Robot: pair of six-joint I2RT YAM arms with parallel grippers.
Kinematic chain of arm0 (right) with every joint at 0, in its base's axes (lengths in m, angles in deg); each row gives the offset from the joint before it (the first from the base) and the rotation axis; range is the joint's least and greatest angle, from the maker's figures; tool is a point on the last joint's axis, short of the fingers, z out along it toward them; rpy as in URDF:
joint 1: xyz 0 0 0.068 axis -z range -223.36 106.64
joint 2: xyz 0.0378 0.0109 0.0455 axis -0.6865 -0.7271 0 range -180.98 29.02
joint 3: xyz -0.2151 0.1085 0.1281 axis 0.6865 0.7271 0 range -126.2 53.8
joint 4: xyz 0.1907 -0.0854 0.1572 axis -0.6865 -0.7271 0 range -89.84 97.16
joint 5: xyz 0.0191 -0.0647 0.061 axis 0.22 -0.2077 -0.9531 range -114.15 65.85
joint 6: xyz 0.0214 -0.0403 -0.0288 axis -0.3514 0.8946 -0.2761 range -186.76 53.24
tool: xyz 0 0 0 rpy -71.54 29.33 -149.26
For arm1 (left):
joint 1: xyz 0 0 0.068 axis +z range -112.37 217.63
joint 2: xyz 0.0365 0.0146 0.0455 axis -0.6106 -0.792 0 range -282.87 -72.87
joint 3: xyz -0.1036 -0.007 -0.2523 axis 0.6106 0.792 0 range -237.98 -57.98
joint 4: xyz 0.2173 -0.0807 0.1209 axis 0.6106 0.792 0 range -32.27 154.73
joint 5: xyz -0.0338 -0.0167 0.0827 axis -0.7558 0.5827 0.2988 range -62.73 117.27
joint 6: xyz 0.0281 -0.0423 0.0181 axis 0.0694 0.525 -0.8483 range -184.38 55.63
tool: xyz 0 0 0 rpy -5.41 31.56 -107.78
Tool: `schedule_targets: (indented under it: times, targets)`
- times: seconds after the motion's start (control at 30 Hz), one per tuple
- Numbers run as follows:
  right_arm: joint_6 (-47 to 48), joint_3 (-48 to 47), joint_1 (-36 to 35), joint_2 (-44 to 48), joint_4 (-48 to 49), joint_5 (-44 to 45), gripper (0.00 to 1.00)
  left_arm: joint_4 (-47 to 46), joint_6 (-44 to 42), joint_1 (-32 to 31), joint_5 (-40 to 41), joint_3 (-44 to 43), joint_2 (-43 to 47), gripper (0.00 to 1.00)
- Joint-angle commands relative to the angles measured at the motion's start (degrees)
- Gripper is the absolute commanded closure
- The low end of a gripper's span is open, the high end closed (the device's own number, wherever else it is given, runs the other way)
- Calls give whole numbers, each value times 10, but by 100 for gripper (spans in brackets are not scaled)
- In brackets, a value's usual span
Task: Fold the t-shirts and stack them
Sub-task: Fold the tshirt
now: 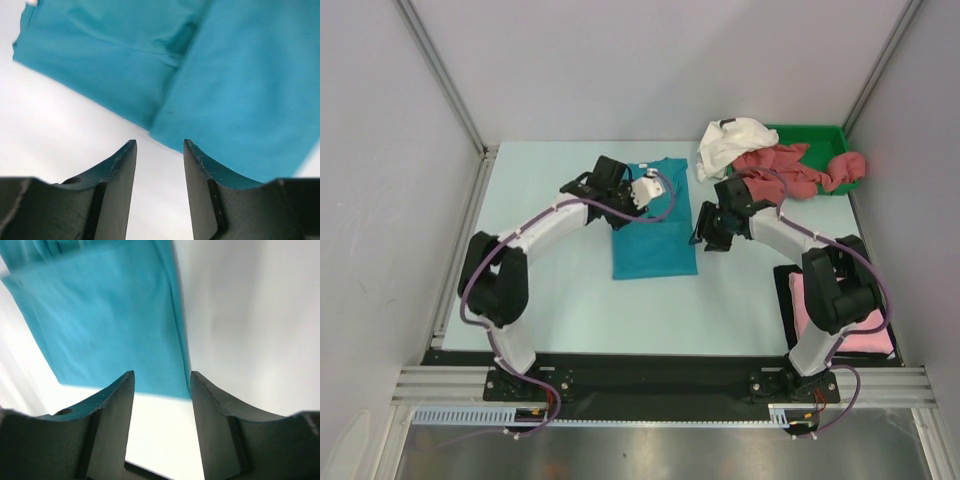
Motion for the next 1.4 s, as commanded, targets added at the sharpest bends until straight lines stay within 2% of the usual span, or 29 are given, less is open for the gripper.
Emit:
schedule_targets:
  times: [0.0,0.2,0.37,0.63,0.83,0.93,0.97,1.03,1.07,1.13,1.37]
  targets:
    - [15,44,-29,30,-53,9,45,17,-57,-51,-7,68,53,52]
    - [-14,119,-50,54,-27,2,44,58,-131,-99,-24,166,92,51]
    - [-29,136,-56,47,8,5,43,33,-159,-114,-3,239,111,47]
    - [-59,137,-55,51,43,12,44,-59,-153,-115,43,281,104,46]
    - [-68,136,-52,30,58,4,44,-83,-144,-115,44,289,103,55]
    - [-71,136,-52,1,70,-10,53,-89,-136,-116,41,288,102,65]
    - [-74,138,-52,-4,72,-14,66,-89,-134,-115,40,286,102,74]
    - [-76,143,-51,-4,78,-23,81,-82,-126,-115,41,281,104,84]
    - [-76,144,-52,-2,78,-25,89,-78,-122,-115,38,275,105,96]
    - [-71,148,-51,10,66,-23,100,-56,-114,-115,33,267,108,100]
    - [-49,176,-61,87,2,-25,100,35,-107,-113,-19,258,156,100]
